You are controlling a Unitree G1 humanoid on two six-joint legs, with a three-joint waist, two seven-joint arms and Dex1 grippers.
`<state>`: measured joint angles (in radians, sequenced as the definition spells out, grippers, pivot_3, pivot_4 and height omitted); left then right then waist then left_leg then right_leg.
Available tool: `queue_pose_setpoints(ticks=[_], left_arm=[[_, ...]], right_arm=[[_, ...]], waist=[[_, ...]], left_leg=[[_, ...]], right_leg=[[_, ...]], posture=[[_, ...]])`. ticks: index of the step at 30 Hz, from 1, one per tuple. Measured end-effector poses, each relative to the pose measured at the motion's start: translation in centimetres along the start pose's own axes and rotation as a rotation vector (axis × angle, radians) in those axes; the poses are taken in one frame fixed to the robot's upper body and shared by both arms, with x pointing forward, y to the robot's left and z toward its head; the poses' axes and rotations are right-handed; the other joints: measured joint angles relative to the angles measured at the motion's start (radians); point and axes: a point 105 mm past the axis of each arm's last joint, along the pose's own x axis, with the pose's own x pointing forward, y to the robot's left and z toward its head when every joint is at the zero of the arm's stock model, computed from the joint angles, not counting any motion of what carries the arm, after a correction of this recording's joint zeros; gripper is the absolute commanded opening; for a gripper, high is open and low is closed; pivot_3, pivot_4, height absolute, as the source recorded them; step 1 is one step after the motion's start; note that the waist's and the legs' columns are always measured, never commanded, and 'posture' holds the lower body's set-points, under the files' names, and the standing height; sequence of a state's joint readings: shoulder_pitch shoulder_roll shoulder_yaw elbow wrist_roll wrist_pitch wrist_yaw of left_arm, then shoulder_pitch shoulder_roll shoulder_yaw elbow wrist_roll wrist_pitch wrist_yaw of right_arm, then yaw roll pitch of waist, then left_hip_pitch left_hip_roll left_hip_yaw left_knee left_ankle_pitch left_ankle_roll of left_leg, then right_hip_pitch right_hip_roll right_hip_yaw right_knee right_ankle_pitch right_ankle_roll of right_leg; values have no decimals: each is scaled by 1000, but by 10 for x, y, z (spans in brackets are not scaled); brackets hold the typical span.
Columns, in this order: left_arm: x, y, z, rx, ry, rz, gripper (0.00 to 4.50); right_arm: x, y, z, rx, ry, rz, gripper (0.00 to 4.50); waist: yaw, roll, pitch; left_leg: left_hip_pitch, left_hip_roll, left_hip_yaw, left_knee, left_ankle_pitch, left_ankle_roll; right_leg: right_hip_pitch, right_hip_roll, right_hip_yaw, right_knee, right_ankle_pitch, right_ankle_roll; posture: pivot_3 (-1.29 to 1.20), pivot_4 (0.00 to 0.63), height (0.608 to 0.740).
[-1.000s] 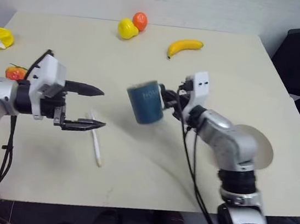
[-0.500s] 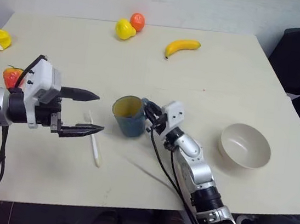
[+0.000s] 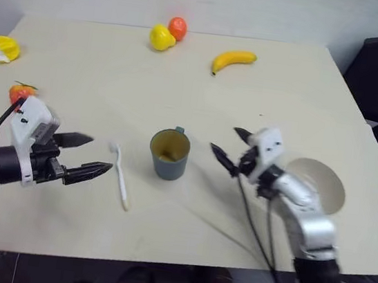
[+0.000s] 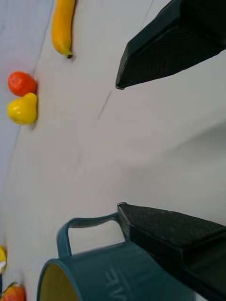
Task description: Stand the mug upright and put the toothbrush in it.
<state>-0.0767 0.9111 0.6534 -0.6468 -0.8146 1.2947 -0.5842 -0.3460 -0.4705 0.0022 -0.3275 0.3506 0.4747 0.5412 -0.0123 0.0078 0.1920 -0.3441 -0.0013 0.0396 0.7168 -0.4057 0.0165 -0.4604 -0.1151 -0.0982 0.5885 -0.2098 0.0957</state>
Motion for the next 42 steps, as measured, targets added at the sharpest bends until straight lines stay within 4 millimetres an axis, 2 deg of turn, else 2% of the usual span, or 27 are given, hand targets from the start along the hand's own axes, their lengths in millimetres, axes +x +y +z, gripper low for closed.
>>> queue_pose_setpoints(ticks=[2, 4, 5, 6, 7, 8, 11, 17, 21, 31, 33, 36, 38, 41, 42], left_arm=[[8, 13, -12, -143, 36, 146, 4500], [21, 18, -23, -257, 46, 224, 4500], [32, 17, -29, -311, 51, 237, 4500], [44, 13, -32, -363, 42, 231, 4500], [54, 8, -36, -399, 53, 214, 4500], [67, 4, -37, -438, 60, 210, 4500], [78, 7, -35, -465, 75, 243, 4500], [97, 3, -27, -434, 140, 229, 4500], [106, -2, -24, -437, 172, 182, 3717], [118, -5, -22, -455, 258, 108, 687], [119, -3, -23, -463, 265, 122, 218], [118, -1, -22, -478, 257, 136, 131], [123, 7, -17, -551, 188, 204, 129], [115, 42, -10, -652, 42, 413, 129], [111, 49, 2, -693, -61, 423, 129]], right_arm=[[-21, 5, 20, 55, 10, 125, 4057], [-34, 23, 46, 78, -13, 291, 4057], [-40, 33, 62, 77, -40, 375, 4057], [-45, 43, 74, 78, -61, 450, 4237], [-49, 50, 82, 93, -79, 507, 4449], [-53, 56, 90, 121, -84, 572, 4478], [-58, 61, 99, 136, -91, 631, 4478], [-53, 51, 107, 57, -91, 560, 4478], [-53, 51, 103, 65, -81, 531, 4500], [-58, 57, 95, 57, -72, 480, 4500], [-59, 57, 94, 56, -70, 474, 4500], [-61, 55, 91, 69, -57, 465, 4500], [-64, 53, 93, 88, -67, 449, 4500], [-68, 46, 95, 103, -78, 402, 4500], [-70, 41, 96, 114, -87, 366, 4500]], waist=[[16, 1, 0], [21, -1, 0], [22, -3, -2], [23, -5, -3], [23, -8, -4], [26, -11, -5], [32, -12, -5], [40, -11, -5], [43, -10, -6], [40, -8, -7], [40, -8, -7], [39, -8, -7], [42, -8, -7], [39, -11, -7], [38, -11, -7]], left_leg=[[4, 0, -1, 1, 0, 1], [11, 1, -3, -1, 0, 1], [12, 1, -3, -1, 0, 1], [12, 2, -4, 0, -1, 0], [12, 2, -4, 0, -1, 0], [11, 1, -4, 0, -1, 0], [11, -1, -3, 0, -1, -1], [11, -2, -3, 0, -1, -1], [12, -2, -3, 1, -1, -1], [12, -4, -3, 0, 0, -2], [12, -4, -3, 0, 0, -2], [12, -4, -3, 0, 0, -2], [12, -4, -3, 1, 0, -2], [11, -3, -2, 0, 0, -4], [11, -3, -1, 0, 0, -4]], right_leg=[[6, 0, 0, -2, 1, 2], [14, 1, -1, -4, 1, 2], [15, 1, -2, -4, 1, 2], [15, 1, -2, -4, 1, 2], [15, 1, -2, -4, 1, 2], [15, 1, -2, -4, 1, 2], [14, 1, -2, -4, 1, 1], [14, -1, -2, -4, 1, 1], [15, -1, -3, -4, 1, 1], [15, 0, -3, -4, 1, 1], [15, 0, -3, -4, 1, 1], [15, 0, -3, -4, 1, 1], [15, 0, -3, -5, 1, 2], [15, 1, -3, -6, 1, 2], [15, 1, -3, -5, 1, 2]], posture=[[0, 150, 740], [0, 150, 740], [0, 150, 740], [0, 150, 740], [0, 150, 740], [0, 150, 740], [0, 150, 740], [0, 150, 740], [0, 150, 740], [0, 150, 740], [0, 150, 740], [0, 150, 740], [0, 150, 740], [0, 150, 740], [0, 150, 740]])
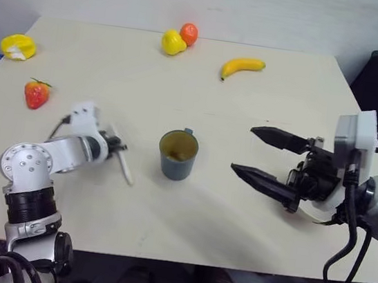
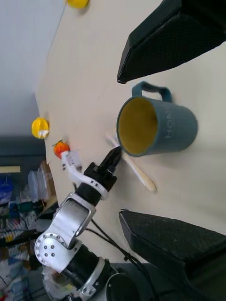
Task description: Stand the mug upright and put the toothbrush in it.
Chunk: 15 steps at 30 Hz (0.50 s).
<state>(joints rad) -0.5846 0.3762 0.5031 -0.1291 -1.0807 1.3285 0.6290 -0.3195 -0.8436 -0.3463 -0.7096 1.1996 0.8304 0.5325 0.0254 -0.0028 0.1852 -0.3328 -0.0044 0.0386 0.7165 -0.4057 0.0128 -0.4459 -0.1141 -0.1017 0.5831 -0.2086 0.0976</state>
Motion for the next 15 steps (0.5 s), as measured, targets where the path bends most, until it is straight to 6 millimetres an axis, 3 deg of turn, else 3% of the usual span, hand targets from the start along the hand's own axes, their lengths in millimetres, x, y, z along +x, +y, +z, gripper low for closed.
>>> queue_pose_setpoints(ticks=[5, 8, 10, 13, 15], left_arm=[[-22, -48, 55, -38, -296, -286, 129], [-45, -85, 90, -5, -453, -495, 129], [-55, -109, 94, 86, -477, -613, 129], [-58, -139, 76, 253, -426, -753, 129], [-60, -147, 63, 400, -392, -790, 129]], right_arm=[[-4, -6, -2, 35, -10, -71, 4500], [-7, -9, -8, 57, 1, -107, 4500], [-8, -10, -8, 56, -2, -117, 4500], [-8, -11, -8, 51, -4, -127, 4500], [-9, -12, -9, 50, 0, -141, 4500]], waist=[[6, 0, 0], [7, 0, 0], [4, 0, 0], [1, 0, 0], [-2, 0, 0]], left_leg=[[-2, -1, 3, 2, 0, 0], [-2, -1, 7, 1, 0, 0], [-2, -1, 8, 1, 0, 0], [-1, 0, 8, 0, 0, 0], [-1, 0, 9, 0, 0, 0]], right_leg=[[0, 0, -2, 0, 0, 0], [0, 0, -2, -1, 0, 0], [0, 0, -2, -1, 0, 0], [0, 1, -2, -1, 0, 0], [0, 1, -2, -2, 0, 0]], posture=[[0, 150, 740], [0, 150, 740], [0, 150, 740], [0, 150, 740], [0, 150, 740]])
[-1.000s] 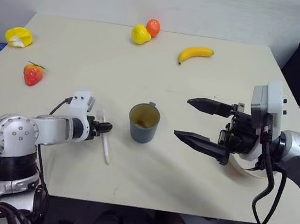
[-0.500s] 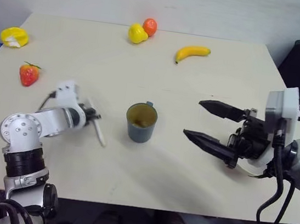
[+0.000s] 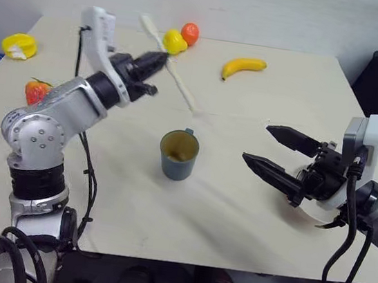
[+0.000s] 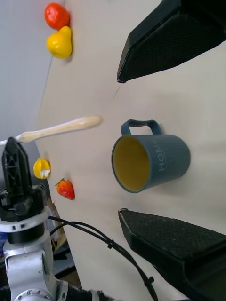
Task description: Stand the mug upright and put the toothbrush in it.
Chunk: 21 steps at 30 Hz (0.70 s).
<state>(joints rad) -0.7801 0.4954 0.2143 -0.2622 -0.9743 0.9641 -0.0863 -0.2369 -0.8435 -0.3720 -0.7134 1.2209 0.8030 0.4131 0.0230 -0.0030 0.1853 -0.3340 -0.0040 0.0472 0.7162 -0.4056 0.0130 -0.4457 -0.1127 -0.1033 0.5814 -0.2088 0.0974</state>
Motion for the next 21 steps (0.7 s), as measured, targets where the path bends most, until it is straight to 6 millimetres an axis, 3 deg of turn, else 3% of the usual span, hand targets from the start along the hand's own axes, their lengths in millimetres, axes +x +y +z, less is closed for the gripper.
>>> queue_pose_setpoints(ticks=[5, 21], left_arm=[[-10, -8, -8, 209, 90, -115, 129], [-26, -13, 1, 310, 129, -251, 129]], right_arm=[[-2, -4, -5, 6, 14, -40, 4500], [-4, -9, -9, -7, 22, -71, 4500]], waist=[[-1, 1, 0], [3, 1, 1]], left_leg=[[0, 2, 1, -1, 0, 0], [-2, 1, -8, -1, -1, 2]], right_leg=[[0, 1, 0, 0, -1, -1], [0, 0, -1, -3, 0, 0]], posture=[[0, 150, 740], [0, 150, 740]])
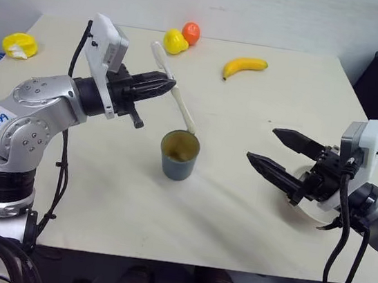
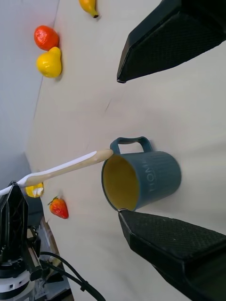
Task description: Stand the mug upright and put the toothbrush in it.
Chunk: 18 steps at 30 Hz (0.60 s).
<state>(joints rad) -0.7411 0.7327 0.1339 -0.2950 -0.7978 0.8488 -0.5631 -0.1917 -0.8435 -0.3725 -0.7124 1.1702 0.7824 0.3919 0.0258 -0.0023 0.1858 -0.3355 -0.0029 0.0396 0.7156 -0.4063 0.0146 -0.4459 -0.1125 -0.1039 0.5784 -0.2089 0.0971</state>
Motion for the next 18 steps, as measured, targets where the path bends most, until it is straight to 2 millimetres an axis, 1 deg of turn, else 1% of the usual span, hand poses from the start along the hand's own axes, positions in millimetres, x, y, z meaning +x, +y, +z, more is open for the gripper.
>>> queue_pose_setpoints(ticks=[3, 7, 11, 12, 16, 18], left_arm=[[-4, -3, 0, 22, 17, -28, 129], [-6, -1, 1, 40, 22, -27, 129], [-13, 0, -2, 82, 68, -42, 129], [-15, -1, -6, 90, 84, -47, 129], [-14, -8, -32, 101, 174, -99, 129], [-14, -9, -36, 122, 186, -104, 698]], right_arm=[[1, 0, -2, 0, 8, 4, 4500], [2, 0, -2, -1, 8, 10, 4500], [3, 0, -1, -11, 8, 14, 4500], [3, 1, -1, -12, 9, 16, 4500], [3, 3, -2, -16, 14, 41, 4500], [3, 4, -2, -18, 19, 54, 4500]], waist=[[-1, 0, 0], [0, 0, 0], [-1, 0, 0], [-1, 0, 0], [1, 0, 0], [1, 0, 0]], left_leg=[[0, 0, 0, 0, 0, 0], [0, 0, -1, 0, 0, 0], [0, 0, -2, -1, 0, 0], [0, 0, -2, -1, 0, 0], [-1, 0, -2, 0, 0, 1], [-1, 0, -2, 0, -1, 1]], right_leg=[[0, 0, 0, 0, 0, 0], [0, 0, 0, 0, 0, 0], [0, 0, 0, -1, 0, 0], [0, 0, 0, -1, 0, 0], [0, 0, 0, -1, 0, 0], [0, 0, 0, -2, 0, 0]], posture=[[0, 150, 740], [0, 150, 740], [0, 150, 740], [0, 150, 740], [0, 150, 740], [0, 150, 740]])
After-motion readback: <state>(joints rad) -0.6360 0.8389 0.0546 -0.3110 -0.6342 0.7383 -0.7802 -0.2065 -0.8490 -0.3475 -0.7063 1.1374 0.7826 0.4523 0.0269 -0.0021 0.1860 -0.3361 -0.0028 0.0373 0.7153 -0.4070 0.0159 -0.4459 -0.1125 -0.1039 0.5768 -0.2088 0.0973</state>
